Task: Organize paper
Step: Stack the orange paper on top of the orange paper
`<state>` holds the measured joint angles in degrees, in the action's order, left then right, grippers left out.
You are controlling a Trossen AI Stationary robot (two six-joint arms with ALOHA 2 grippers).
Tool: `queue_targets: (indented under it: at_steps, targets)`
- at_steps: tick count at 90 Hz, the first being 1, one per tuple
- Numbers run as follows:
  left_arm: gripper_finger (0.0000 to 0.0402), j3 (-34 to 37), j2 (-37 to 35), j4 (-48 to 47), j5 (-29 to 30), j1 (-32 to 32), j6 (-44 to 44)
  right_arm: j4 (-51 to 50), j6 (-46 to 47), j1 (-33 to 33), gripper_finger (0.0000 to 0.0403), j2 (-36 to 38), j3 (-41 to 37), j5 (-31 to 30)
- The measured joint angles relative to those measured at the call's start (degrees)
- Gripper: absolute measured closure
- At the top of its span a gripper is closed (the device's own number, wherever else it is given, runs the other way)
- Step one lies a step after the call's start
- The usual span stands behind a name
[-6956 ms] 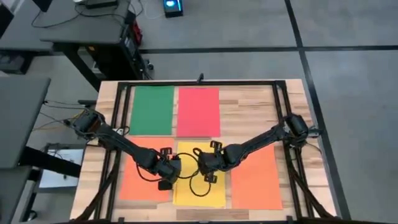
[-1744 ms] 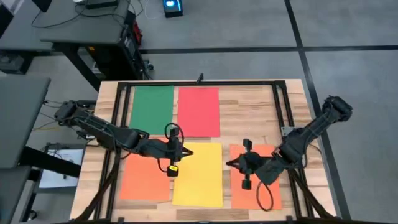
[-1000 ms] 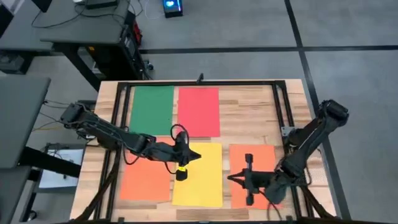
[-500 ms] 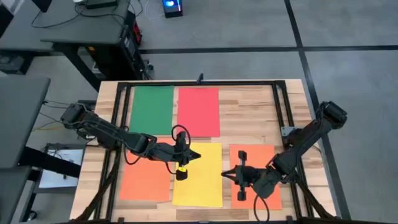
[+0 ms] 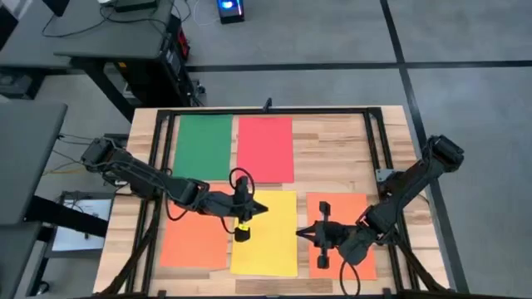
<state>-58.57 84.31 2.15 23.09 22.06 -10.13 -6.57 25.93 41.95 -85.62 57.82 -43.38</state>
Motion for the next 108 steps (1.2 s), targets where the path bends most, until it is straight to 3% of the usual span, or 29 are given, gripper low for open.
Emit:
queue_targets:
  at_steps: [75, 108]
  targets:
    - [0.0402, 0.0, 0.0, -0.3, 0.0, 0.0, -3.2, -0.7, -0.3, -1.2, 0.0403, 0.0, 0.0, 0.0]
    - [0.0402, 0.0, 0.0, -1.5, 0.0, 0.0, -3.2, 2.8, 0.1, -2.6, 0.0403, 0.0, -3.6, 0.0]
